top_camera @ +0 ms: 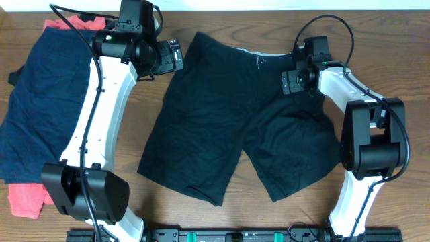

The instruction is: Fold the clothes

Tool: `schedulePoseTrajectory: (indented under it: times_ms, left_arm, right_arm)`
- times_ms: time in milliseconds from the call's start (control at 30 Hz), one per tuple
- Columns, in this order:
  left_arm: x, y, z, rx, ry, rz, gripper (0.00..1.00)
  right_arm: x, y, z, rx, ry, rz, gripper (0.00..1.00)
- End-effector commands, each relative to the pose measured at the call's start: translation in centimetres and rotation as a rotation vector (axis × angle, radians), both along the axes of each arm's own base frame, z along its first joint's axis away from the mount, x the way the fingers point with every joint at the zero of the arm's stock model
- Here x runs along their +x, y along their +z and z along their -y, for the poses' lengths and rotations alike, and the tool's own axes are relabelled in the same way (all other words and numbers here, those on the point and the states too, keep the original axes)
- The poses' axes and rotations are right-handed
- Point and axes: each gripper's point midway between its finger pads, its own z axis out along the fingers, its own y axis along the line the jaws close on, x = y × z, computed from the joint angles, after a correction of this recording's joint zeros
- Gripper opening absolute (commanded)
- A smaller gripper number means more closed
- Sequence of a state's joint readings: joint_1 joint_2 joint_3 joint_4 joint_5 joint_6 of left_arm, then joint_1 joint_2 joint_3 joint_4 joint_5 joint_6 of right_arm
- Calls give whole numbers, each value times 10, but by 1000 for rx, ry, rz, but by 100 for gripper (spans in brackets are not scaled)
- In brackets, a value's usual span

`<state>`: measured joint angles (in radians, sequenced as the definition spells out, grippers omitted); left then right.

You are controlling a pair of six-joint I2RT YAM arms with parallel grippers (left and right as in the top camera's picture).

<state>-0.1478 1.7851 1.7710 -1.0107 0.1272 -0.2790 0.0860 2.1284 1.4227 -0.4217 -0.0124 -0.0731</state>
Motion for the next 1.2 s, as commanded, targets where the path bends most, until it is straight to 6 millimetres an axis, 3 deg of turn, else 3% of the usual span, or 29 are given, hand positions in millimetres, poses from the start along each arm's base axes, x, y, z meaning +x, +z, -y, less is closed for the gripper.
schedulePoseTrajectory:
  times_ms: [0, 233, 433, 600, 767, 833, 967, 1033, 1167]
  left_arm:
    - [-1, -9, -2, 18, -14, -20, 98]
    - [-2, -9, -2, 19, -14, -24, 98]
    - [-2, -9, -2, 19, -14, -24, 98]
    - [-2, -9, -2, 19, -14, -24, 98]
    - [-2, -9, -1, 17, -12, -28, 98]
    - [-4, -11, 0, 18, -16, -34, 98]
    - [-8, -19, 7, 21, -32, -53, 98]
    - [-11, -27, 11, 21, -37, -67, 98]
    - [-21, -46, 22, 12, -28, -111, 98]
  right_arm:
    - [-3, -27, 3, -45, -15, -39, 86]
    - [-4, -63, 44, -110, -162, -73, 85]
    - [-20, -91, 109, -66, -371, -139, 85]
    - [-24, -91, 156, 80, -532, -130, 88]
    - [-29, -80, 200, 194, -713, -125, 82]
    - [-30, -73, 209, 207, -738, -138, 83]
    - [-21, -29, 213, 216, -740, -158, 88]
    - [-9, 6, 205, 260, -710, -132, 92]
    - [8, 96, 179, 378, -610, -53, 96]
